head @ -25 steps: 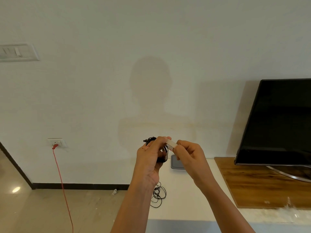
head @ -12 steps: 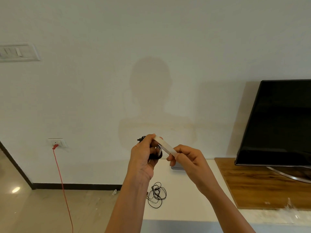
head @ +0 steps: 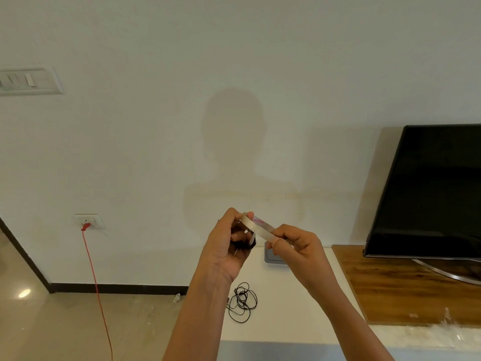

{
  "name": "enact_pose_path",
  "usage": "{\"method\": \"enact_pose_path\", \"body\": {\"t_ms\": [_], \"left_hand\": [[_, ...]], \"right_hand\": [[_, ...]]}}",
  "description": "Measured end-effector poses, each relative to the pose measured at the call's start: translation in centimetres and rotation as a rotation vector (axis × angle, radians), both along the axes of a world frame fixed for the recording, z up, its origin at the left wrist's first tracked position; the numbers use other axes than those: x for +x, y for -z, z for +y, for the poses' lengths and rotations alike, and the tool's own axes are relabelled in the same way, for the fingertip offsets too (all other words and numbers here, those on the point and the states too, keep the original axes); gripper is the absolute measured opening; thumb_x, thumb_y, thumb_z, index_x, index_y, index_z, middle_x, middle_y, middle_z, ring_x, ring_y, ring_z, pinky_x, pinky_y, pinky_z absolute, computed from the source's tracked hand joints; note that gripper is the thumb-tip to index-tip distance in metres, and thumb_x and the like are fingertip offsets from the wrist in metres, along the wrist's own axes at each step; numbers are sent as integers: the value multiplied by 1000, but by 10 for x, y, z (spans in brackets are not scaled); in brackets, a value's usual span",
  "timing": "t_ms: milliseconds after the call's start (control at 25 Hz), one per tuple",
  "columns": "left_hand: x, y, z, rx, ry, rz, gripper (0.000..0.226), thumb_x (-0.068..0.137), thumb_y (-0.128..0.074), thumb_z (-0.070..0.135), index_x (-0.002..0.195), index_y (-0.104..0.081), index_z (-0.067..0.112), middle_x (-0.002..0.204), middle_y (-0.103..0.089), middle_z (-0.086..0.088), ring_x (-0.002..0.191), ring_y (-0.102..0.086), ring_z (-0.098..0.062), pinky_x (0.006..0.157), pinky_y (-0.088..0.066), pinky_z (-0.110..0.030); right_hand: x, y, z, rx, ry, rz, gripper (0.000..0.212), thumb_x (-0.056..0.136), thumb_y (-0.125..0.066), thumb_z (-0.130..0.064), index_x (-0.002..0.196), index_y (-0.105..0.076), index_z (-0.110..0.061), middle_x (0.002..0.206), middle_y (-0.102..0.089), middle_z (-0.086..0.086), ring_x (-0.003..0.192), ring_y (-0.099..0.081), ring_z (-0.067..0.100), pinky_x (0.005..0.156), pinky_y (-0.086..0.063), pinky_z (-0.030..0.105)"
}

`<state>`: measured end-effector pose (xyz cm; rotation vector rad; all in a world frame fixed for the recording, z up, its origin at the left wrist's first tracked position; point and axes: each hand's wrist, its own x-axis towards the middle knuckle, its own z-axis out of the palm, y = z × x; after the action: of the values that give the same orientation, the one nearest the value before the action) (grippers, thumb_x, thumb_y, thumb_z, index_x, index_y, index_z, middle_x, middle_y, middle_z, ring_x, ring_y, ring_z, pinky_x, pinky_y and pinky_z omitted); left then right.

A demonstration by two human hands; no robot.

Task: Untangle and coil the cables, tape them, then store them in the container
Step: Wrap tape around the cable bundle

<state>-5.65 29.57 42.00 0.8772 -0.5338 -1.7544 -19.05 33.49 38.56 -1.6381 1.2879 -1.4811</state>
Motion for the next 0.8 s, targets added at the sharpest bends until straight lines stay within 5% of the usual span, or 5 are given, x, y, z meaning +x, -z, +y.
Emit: {"method": "enact_pose_path", "body": {"t_ms": [160, 360, 800], "left_hand": [[-1, 1, -1, 0, 11, 39, 30, 82, -45, 7, 57, -63, 5, 42, -31, 1, 36, -27, -8, 59, -34, -25], [-2, 4, -2, 20, 10, 107, 24, 80, -45, 6, 62, -60, 4, 47, -34, -1, 36, -32, -9, 57, -34, -26], [-2, 8, -4, 18, 47, 154, 40, 84, -44, 5, 54, -69, 3, 61, -38, -3, 33, -38, -8, 64, -41, -26]], "right_hand": [[-1, 3, 1, -7, 25, 47, 20, 83, -61, -5, 73, -71, -19, 72, -66, -12, 72, -57, -2, 66, -42, 6], [1, 4, 0, -10, 71, 61, 31, 83, -60, 1, 72, -69, -27, 77, -67, -11, 74, -58, -1, 68, -43, 6], [14, -1, 0, 41, 167, 62, 17, 74, -51, -30, 68, -65, -24, 58, -55, -1, 50, -41, 2, 47, -33, 14]]}}
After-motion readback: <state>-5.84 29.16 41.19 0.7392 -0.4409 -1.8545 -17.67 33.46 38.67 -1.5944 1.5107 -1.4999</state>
